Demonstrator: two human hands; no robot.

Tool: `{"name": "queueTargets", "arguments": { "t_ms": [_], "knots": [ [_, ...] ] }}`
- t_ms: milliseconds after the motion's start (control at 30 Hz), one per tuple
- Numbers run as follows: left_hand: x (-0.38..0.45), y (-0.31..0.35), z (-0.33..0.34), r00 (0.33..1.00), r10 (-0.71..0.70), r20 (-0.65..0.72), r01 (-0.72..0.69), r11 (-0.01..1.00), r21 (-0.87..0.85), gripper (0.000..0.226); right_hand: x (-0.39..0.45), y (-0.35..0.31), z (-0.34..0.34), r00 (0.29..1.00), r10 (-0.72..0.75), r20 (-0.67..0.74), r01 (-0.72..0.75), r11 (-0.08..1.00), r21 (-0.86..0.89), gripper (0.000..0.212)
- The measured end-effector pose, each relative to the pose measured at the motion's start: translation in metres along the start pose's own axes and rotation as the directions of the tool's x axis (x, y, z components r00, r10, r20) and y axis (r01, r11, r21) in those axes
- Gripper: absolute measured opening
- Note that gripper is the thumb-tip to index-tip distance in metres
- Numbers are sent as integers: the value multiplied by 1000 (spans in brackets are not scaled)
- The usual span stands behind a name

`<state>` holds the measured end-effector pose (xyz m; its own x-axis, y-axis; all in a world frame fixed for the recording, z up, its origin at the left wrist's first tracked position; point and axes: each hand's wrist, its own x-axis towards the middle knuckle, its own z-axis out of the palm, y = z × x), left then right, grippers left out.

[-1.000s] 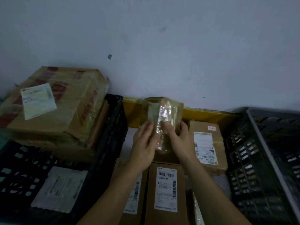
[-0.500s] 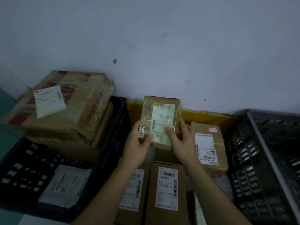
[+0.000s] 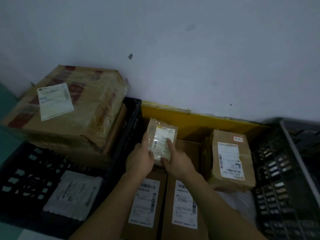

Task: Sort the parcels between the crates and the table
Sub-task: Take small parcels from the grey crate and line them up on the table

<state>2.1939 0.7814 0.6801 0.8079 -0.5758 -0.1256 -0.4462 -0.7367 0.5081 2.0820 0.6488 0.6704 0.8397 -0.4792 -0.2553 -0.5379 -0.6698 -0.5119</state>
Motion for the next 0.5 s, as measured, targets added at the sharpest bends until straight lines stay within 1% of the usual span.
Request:
{"name": "queueTargets", "arguments": {
  "t_ms": [33, 100, 233, 300, 367, 500],
  "knots": [
    [3, -2, 5, 998, -9, 54, 7, 999, 34, 86, 6, 1, 4, 999, 12, 49, -10, 999, -38, 93],
    [10, -6, 15, 989, -35, 144, 23, 996, 84, 83, 17, 5, 9, 992, 36, 123, -26, 996, -82, 92],
    [24, -22, 31, 974, -76, 214, 54, 993, 107, 76, 36, 15, 17, 977, 61, 204, -34, 991, -130, 87],
    [31, -30, 36, 966, -103, 238, 82, 992, 99, 75, 42, 16, 22, 965, 59, 256, -31, 994, -109, 78],
    [38, -35, 43, 952, -129, 277, 99, 988, 118, 75, 47, 20, 26, 948, 78, 308, -61, 996, -62, 68],
    [45, -44, 54, 928, -152, 339, 100, 981, 167, 72, 47, 33, 30, 925, 69, 372, -78, 997, 9, 56]
  ]
}}
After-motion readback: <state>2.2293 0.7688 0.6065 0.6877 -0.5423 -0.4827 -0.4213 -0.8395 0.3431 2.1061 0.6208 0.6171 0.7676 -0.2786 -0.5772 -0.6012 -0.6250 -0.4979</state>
